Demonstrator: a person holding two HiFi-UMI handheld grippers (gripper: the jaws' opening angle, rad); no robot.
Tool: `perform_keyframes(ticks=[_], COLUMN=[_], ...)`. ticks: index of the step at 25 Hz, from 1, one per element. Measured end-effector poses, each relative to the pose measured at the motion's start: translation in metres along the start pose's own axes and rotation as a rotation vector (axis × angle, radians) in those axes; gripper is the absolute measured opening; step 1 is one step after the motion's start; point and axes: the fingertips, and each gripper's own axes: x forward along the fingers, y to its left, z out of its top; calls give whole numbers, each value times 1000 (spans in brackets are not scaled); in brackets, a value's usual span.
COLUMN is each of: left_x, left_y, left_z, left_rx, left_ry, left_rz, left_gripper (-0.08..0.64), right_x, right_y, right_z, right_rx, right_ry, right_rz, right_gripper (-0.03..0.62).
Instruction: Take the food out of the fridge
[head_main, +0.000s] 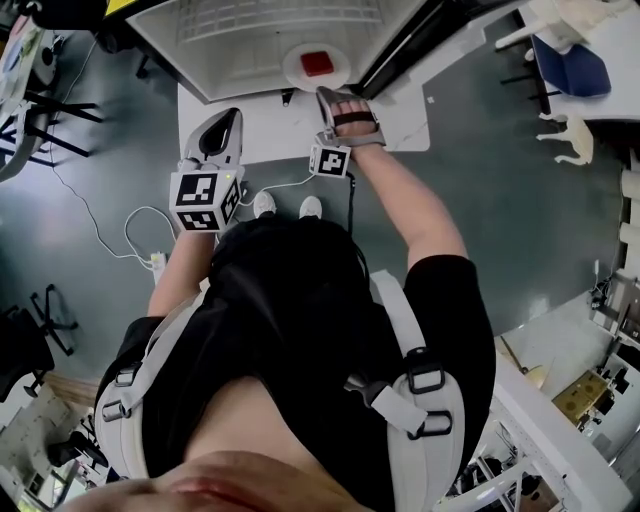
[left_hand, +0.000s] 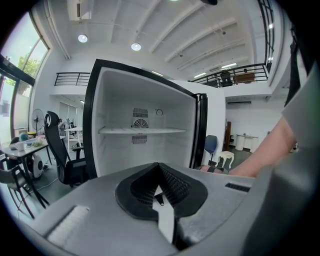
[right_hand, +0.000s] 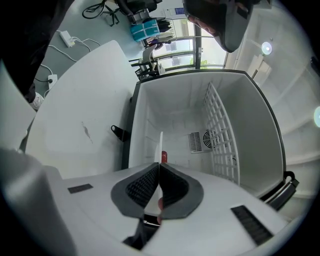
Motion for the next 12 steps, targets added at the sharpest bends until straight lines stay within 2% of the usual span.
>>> perform_keyframes(ticks=[12], left_x=[6], left_y=[-5], left_z=[5], left_rx=[9], left_ry=[-16], left_rz=[-33], left_gripper=[3], right_x=[-20], right_y=[-36], right_z=[14], right_rx=[30], right_ry=[-48], right_rz=[-46], right_gripper=[14])
